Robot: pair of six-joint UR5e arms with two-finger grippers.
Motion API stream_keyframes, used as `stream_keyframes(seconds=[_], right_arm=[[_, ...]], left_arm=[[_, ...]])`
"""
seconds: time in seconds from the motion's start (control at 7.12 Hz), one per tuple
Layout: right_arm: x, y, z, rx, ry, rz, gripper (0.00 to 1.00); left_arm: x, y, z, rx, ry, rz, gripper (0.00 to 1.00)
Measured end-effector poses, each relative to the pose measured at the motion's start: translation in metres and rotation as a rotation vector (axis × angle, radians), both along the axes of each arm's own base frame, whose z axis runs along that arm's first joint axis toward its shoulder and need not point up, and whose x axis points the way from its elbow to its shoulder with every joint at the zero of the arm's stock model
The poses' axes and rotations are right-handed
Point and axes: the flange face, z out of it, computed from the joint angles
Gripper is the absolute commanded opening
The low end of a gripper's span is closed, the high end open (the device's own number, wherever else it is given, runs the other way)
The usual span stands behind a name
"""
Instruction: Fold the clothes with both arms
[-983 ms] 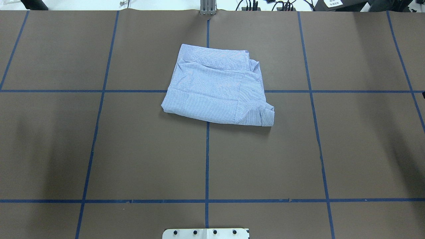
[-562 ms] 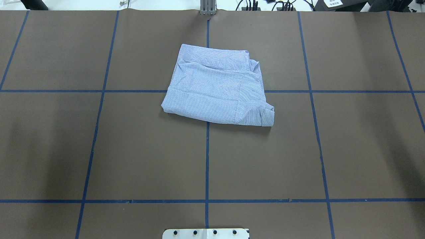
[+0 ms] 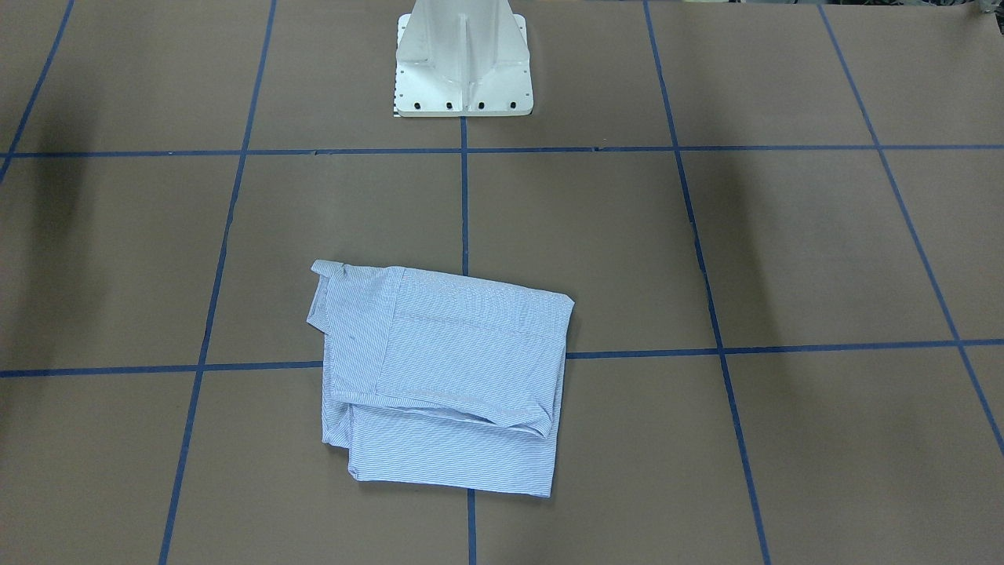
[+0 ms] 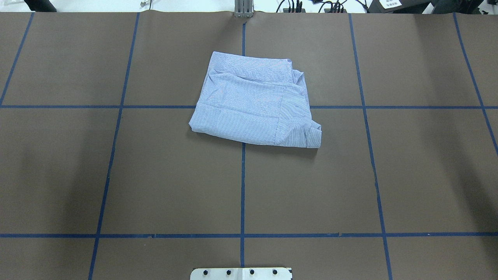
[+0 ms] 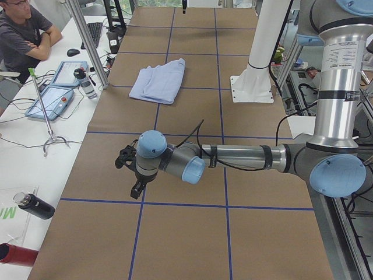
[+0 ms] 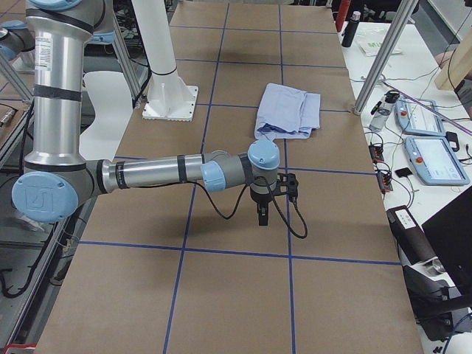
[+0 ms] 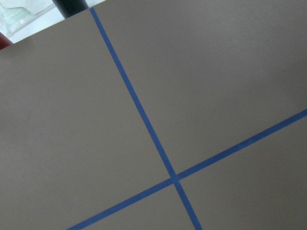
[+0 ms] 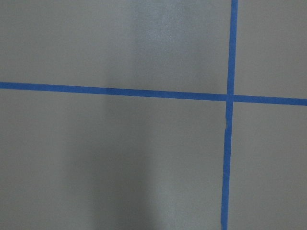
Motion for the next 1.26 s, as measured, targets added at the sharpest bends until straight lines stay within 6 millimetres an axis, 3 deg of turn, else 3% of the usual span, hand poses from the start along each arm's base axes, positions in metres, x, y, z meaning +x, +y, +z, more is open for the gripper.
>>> stream_keyframes(seconds=[0.42, 1.26], right_arm=[[0.001, 0.002, -0.001, 0.01, -0.002, -0.002, 1.0], [-0.015, 0.004, -0.001, -0.019, -0.063, -0.049, 1.0]], left_arm=[[-0.002, 0.007, 0.004, -0.025, -0.008, -0.003, 0.99], [-0.006, 0.012, -0.011, 0.01, -0.032, -0.017, 0.99]])
